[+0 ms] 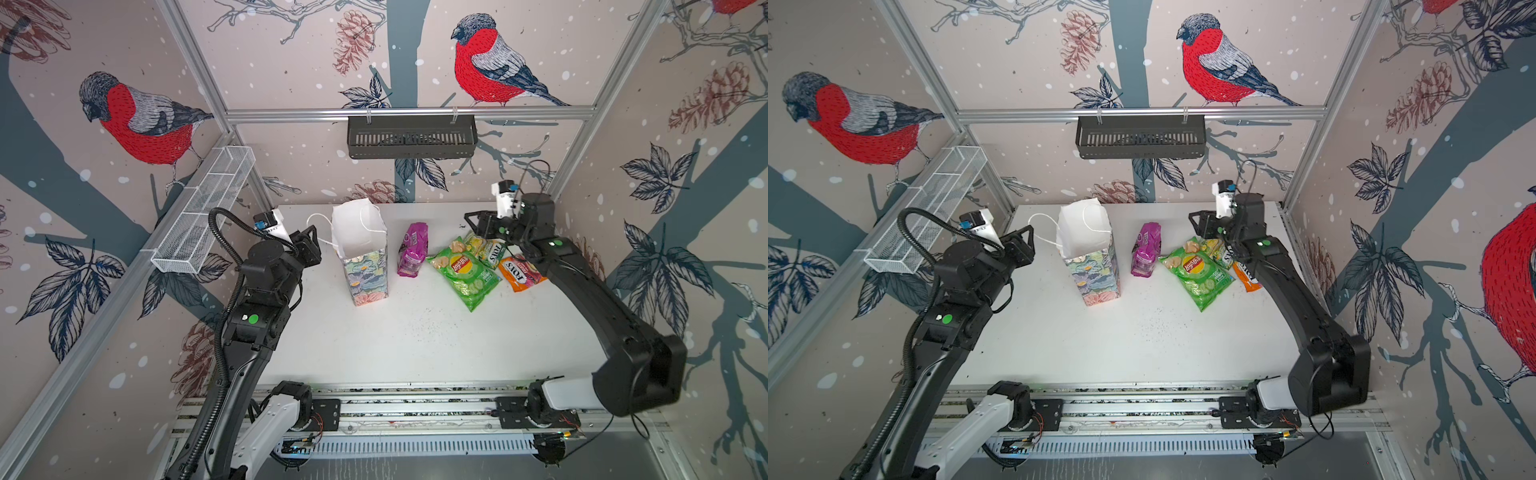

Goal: Take the snacks out of the paper bag
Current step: Place the snack at the top-center of the table, then reset both arms

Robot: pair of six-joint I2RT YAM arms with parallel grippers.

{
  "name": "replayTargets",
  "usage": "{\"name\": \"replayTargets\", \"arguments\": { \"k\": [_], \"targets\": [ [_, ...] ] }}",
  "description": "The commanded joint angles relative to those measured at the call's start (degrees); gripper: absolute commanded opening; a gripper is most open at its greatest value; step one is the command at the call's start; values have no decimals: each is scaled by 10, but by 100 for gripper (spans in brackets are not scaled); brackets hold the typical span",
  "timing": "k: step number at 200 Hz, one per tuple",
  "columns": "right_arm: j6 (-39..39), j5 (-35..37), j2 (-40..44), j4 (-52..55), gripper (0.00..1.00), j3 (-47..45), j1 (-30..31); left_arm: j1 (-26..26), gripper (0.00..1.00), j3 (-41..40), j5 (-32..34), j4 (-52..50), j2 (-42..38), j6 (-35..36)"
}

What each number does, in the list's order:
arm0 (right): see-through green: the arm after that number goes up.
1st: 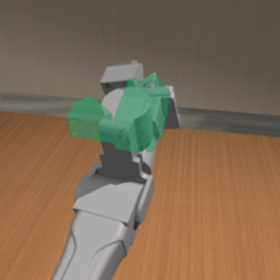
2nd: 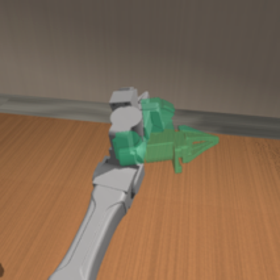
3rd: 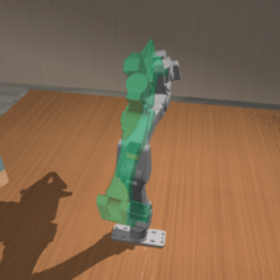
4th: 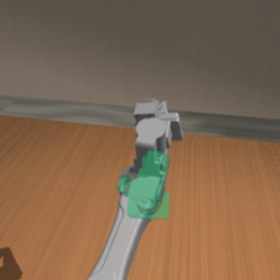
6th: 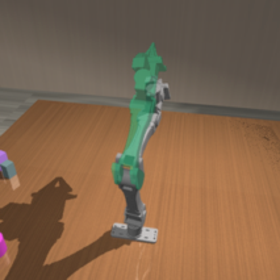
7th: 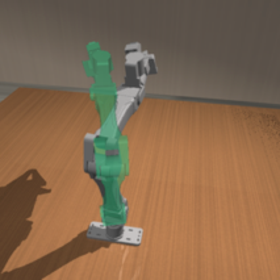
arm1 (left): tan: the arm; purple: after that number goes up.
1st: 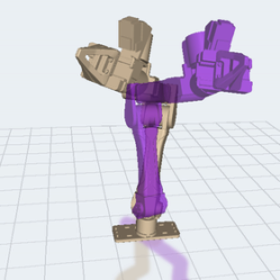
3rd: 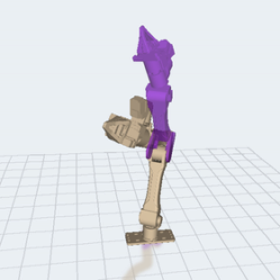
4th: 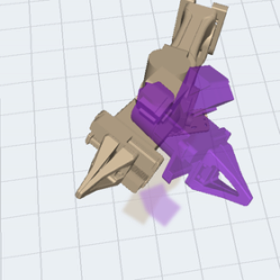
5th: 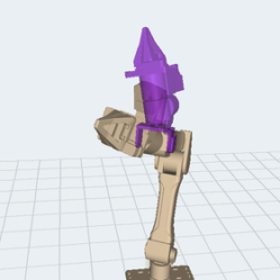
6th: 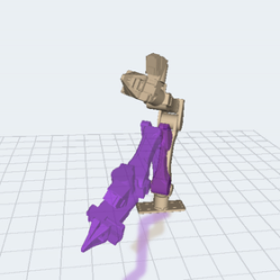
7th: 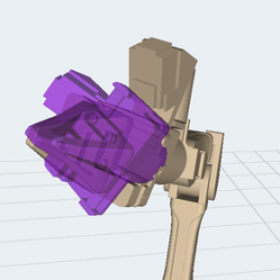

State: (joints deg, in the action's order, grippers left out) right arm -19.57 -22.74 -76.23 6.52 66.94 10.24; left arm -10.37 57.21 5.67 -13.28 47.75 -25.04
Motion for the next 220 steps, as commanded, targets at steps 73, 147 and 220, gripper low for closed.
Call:
{"name": "replayTargets", "arguments": {
  "k": [73,147,220],
  "targets": [
    [8,236,155,-60,59,-213,-181,0,49,-62,91,64,26,33],
    [3,241,178,-104,59,-274,-189,0,62,-337,215,448,28,184],
    [20,249,180,-88,60,-273,-189,0,98,-475,259,854,273,273]
  ]
}}
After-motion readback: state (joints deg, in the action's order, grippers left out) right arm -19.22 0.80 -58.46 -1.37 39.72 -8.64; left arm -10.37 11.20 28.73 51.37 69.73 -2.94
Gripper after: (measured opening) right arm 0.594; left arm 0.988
